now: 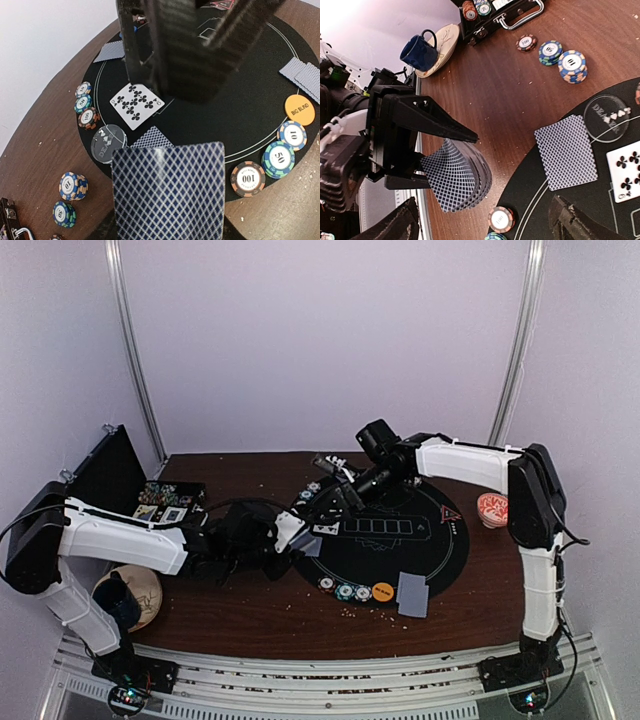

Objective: Distribute texas hold em gaming equipment
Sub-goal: Pick up the poker card from the face-down deck piles.

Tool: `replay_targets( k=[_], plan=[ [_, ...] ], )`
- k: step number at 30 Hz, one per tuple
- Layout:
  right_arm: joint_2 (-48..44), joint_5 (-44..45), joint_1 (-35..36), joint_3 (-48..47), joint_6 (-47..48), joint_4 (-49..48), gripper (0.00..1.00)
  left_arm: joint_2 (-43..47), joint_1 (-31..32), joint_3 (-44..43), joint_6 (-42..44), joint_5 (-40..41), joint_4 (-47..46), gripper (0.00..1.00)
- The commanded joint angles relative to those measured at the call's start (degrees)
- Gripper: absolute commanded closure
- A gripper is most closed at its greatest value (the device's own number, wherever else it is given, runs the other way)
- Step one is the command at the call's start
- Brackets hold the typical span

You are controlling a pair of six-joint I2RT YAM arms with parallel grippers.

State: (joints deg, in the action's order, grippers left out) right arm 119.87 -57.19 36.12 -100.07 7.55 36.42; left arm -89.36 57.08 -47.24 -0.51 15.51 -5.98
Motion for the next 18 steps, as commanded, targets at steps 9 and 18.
replay_targets(
  k=[9,18],
  plan=[
    [7.2,-3.0,3.4,-3.9,-2.1,0.6,0.11,2.0,0.2,0.7,1.7,-3.7,-4.6,0.82],
    [11.0,-3.6,4.3,-5.7,-6.9,-2.0,0.17,1.3,0.6,0.3,2.3,-4.9,-4.5,0.82]
  ],
)
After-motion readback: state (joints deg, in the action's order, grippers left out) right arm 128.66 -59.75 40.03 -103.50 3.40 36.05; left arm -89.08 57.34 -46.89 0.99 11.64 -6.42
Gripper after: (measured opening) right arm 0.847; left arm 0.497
